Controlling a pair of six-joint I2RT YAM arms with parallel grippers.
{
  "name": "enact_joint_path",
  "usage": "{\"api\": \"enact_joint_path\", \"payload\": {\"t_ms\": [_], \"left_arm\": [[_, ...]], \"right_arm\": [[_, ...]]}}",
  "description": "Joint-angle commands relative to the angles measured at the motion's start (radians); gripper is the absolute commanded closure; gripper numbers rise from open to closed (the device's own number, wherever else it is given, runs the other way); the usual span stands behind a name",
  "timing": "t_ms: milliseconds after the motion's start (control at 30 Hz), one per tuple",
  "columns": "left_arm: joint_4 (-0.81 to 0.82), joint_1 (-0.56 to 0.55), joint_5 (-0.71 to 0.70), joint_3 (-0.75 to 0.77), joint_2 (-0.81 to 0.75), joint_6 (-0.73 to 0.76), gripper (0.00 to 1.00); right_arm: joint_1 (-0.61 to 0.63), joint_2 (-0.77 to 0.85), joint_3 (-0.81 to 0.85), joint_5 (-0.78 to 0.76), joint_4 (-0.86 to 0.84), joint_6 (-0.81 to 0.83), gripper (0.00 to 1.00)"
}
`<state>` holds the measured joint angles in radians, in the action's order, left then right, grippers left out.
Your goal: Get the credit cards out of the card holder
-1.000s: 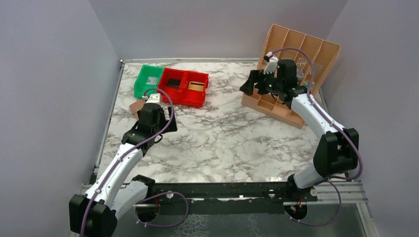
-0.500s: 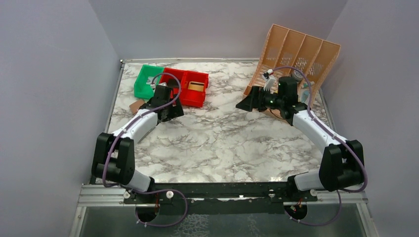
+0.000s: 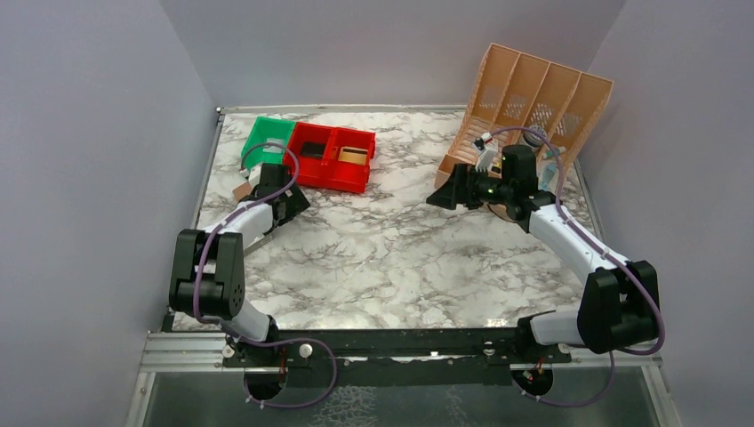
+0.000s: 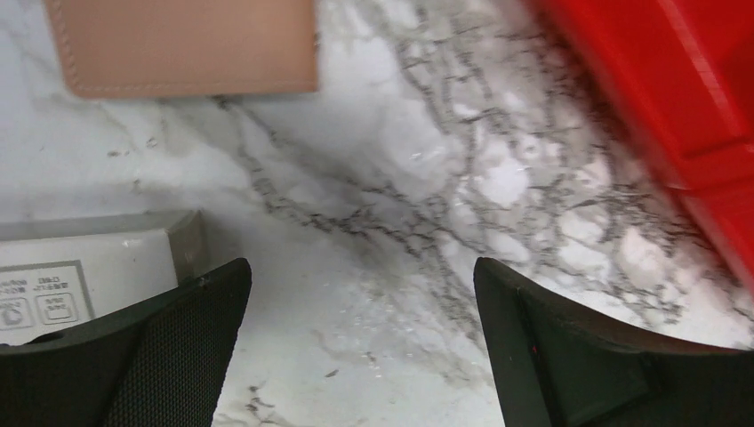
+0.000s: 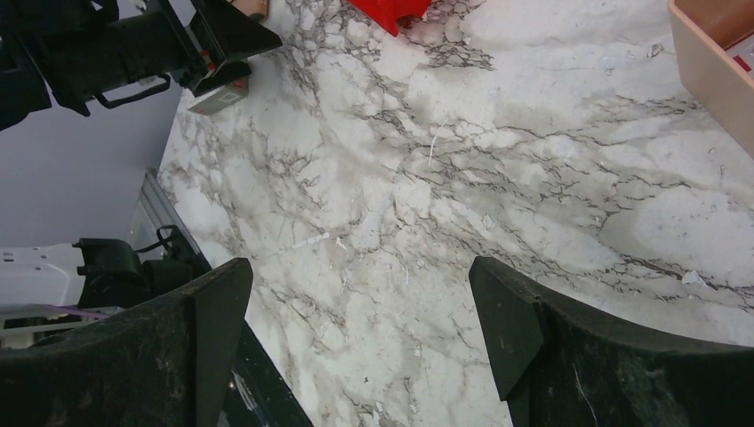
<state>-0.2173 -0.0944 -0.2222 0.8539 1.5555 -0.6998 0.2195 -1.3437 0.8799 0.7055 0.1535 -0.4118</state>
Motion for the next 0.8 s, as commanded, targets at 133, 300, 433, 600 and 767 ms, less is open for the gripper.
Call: {"api": "enact_joint_path", "payload": {"t_ms": [133,300,433,600,767], "left_arm": [[-0.005,0.116,-0.053,-0.134,-0.076,-0.096,0.01],[-0.031,0.148,-0.102,-0.202,-0.185,-0.129,0.01],[-0.054,0.159,-0.157,-0.252,-0.288,-0.152,0.01],[-0.078,0.17,-0.218,-0.297,-0.385,-0.151,0.01],[-0.067,0.174,-0.199,-0.303,-0.436,-0.127,0.01]], "right_arm": [[-0.003,-0.003,0.024,-0.011,0.052,0.041,0.04],[-0.003,0.0,0.021,-0.011,0.063,0.051,0.04],[-0.003,-0.005,0.026,0.003,0.069,0.052,0.04],[-0.003,-0.002,0.01,0.008,0.053,0.036,0.04],[-0.003,-0.009,0.015,0.01,0.06,0.04,0.04]]}}
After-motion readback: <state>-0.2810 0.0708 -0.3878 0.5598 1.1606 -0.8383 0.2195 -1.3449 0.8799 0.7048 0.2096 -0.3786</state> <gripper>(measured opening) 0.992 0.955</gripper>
